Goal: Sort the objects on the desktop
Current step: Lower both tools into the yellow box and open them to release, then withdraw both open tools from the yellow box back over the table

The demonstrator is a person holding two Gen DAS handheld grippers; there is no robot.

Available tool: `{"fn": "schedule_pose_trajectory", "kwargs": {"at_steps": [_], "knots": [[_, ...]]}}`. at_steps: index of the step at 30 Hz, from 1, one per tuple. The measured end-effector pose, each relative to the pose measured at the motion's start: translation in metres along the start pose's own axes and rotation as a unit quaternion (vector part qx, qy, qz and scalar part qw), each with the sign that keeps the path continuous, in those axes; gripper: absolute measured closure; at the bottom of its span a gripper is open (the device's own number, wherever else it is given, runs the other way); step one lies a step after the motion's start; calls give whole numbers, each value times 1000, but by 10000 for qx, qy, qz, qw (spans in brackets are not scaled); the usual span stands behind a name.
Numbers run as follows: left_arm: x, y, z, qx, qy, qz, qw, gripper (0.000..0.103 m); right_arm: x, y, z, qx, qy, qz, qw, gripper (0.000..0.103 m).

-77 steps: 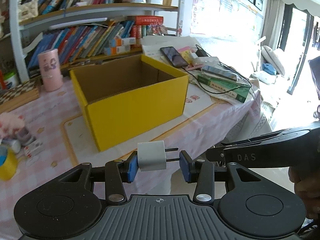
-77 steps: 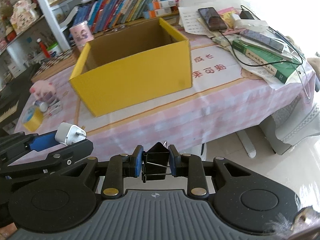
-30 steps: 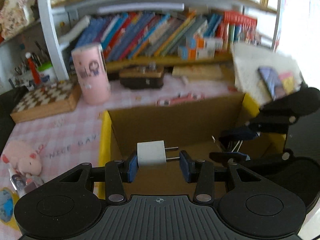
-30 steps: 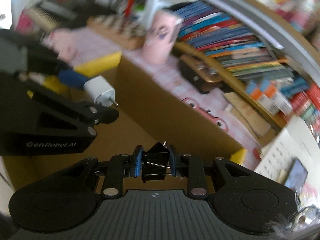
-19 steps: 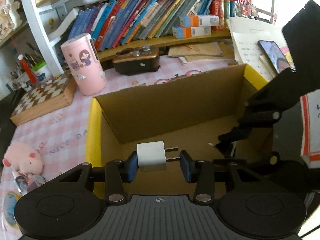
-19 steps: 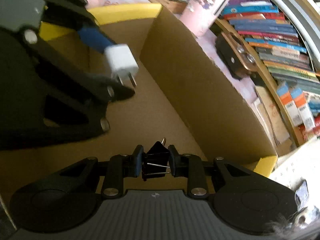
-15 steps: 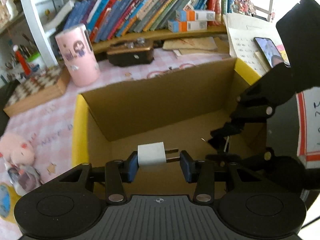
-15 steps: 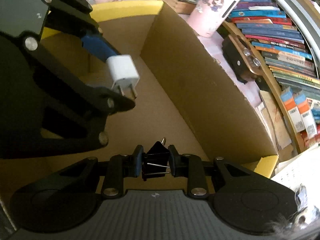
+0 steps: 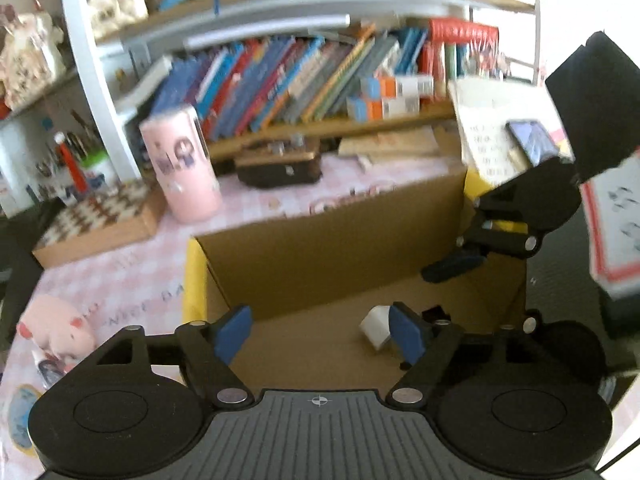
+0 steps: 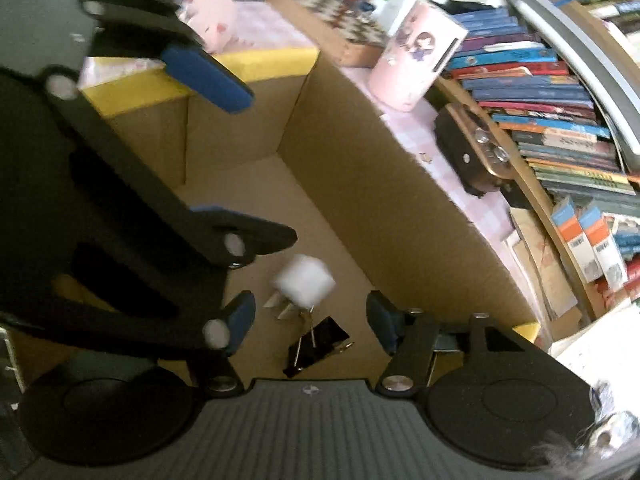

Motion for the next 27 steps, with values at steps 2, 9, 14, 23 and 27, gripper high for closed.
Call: {"fn": "schedule_pose_trajectory", "kwargs": {"at_steps": [2,9,14,23,27], "knots": [[-3,2,-11,-42,-158,-5,9999,22,-1,-4,-7,100,-92,136,9998,43],[-9,12,-61,-334,-774,-102,9964,15,-9,-23,-61,699,-845,974,9892,32],[-8,19,-100,-543,-1200,-190,9911,10,-9,-32,-108,1224,-1349,1849,9657,30],[12,35,-156,-1081,-1798,-463,9766,4,19,-26,-162,2262,-1669,3623,8887,24],[29,41,-174,-1160,-1951,-445,9729,4,34,-11,-175,2416,-1520,4190,8620,24]]}}
Point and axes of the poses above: each gripper's, at about its wrist camera, not at the fingertips, and z roughly the way its jaws point, y to its left, x to its underside, the point moved 5 cm from there along z, roughly the way its jaws point, and after that the axes turned 10 degrees about x, right-handed, at the moved point
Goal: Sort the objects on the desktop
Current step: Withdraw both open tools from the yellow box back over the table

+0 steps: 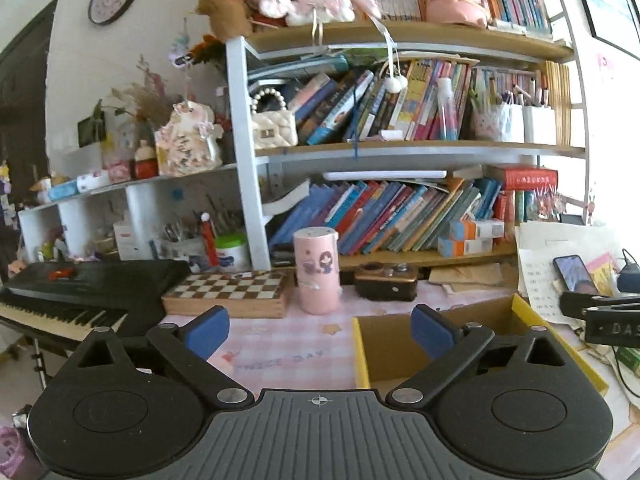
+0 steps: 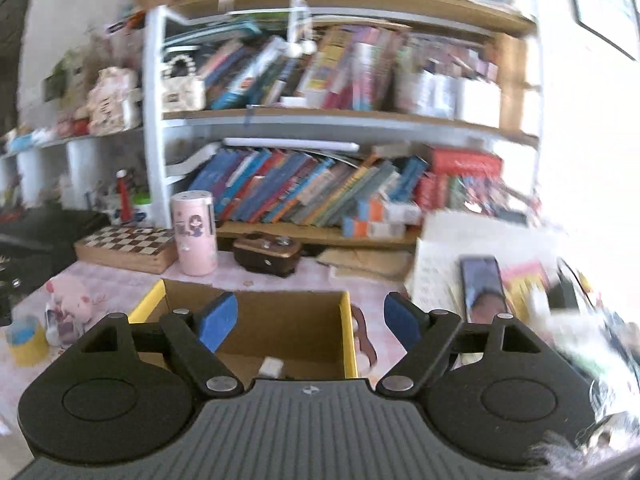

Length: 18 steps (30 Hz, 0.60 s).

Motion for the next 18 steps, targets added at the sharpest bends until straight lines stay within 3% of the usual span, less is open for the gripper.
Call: {"fn": "schedule_pose_trajectory", "kwargs": {"at_steps": [6,11,18], "knots": [[22,16,-21,118,164,-240,9995,4,29,7,-26,354,427,424,9976,24],[49,41,-47,-333,94,-822,9960,4,60,22,-54,529,910,884,9905,28],[73,66,-70,-229,385,-613,9971,4,81,58,-97,609,909,624,9920,28]]}}
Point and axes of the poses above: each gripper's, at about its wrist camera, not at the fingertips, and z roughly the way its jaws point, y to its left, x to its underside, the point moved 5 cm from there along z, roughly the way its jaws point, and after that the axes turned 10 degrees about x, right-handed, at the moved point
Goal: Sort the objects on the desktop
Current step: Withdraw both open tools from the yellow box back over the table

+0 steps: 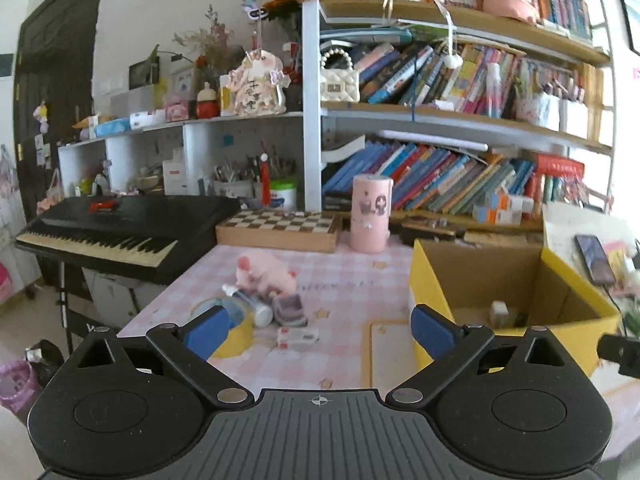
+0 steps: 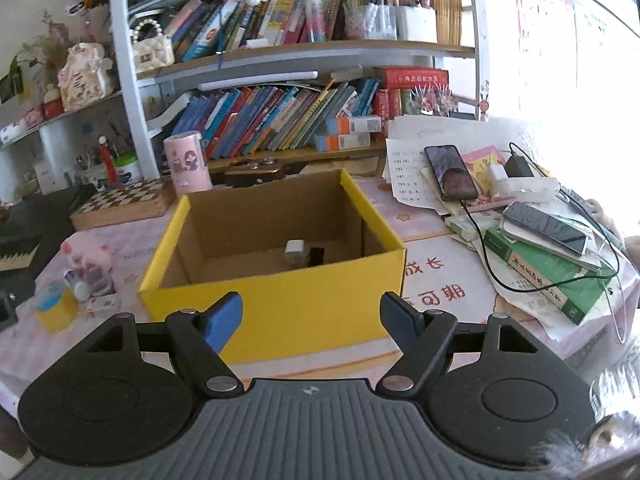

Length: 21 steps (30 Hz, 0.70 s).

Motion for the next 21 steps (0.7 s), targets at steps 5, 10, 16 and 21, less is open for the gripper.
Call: {"fn": "schedule_pose_trajectory", "kwargs": {"at_steps": [5,10,16,21], "knots": [[13,13,-23,208,103,231,9995,4,23,24,-30,104,1,-203,9997,26],[26,31,-39,301,243,281,9989,4,44,48,-58,254,-223,-603,9976,23],[41,46,-51,452,516,318,9971,4,62,66,-79,-17,-49,-548,9985,22],[43,55,-63,500,450,514,9964,4,69,78,-88,-255,87,-354,9990,23]]}}
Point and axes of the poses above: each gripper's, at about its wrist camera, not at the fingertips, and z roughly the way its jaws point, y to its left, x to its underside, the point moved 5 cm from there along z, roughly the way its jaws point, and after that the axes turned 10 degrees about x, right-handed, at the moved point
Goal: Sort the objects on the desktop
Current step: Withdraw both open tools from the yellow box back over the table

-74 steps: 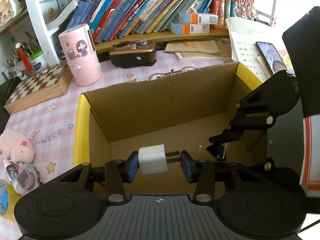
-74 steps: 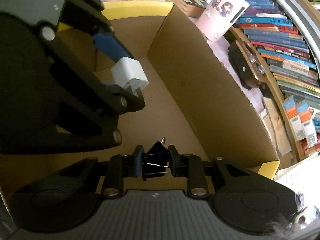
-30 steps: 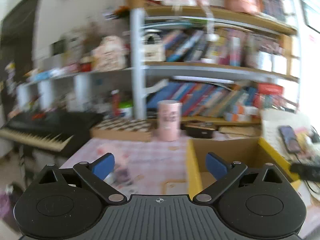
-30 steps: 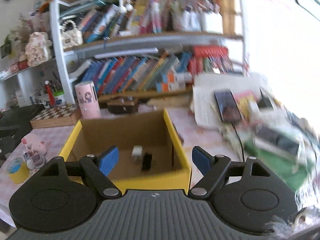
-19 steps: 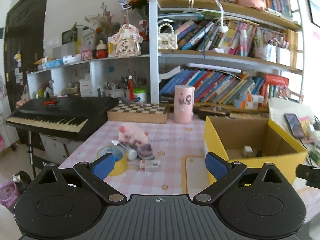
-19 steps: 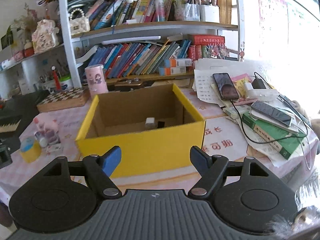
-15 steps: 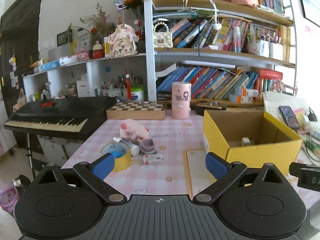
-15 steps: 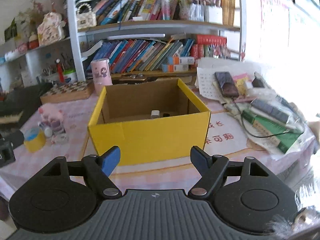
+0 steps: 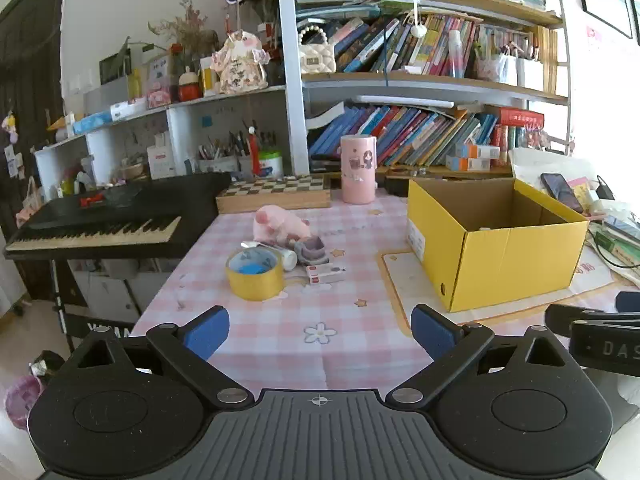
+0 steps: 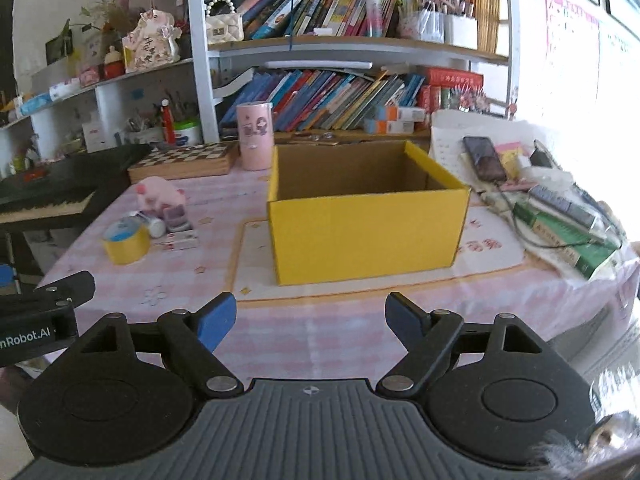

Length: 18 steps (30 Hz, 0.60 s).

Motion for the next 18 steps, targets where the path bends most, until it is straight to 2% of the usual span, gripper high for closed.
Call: {"fn": "schedule_pose_trajectory", "kwargs": {"at_steps": [7,18], "knots": [[8,20,-7,-80,131,-51,9999,4,8,17,2,-53,342,94,9994,24],[17,49,-19,-338,226,-243,9989,4,12,55,4,-584,570,-65,9966,24]]}}
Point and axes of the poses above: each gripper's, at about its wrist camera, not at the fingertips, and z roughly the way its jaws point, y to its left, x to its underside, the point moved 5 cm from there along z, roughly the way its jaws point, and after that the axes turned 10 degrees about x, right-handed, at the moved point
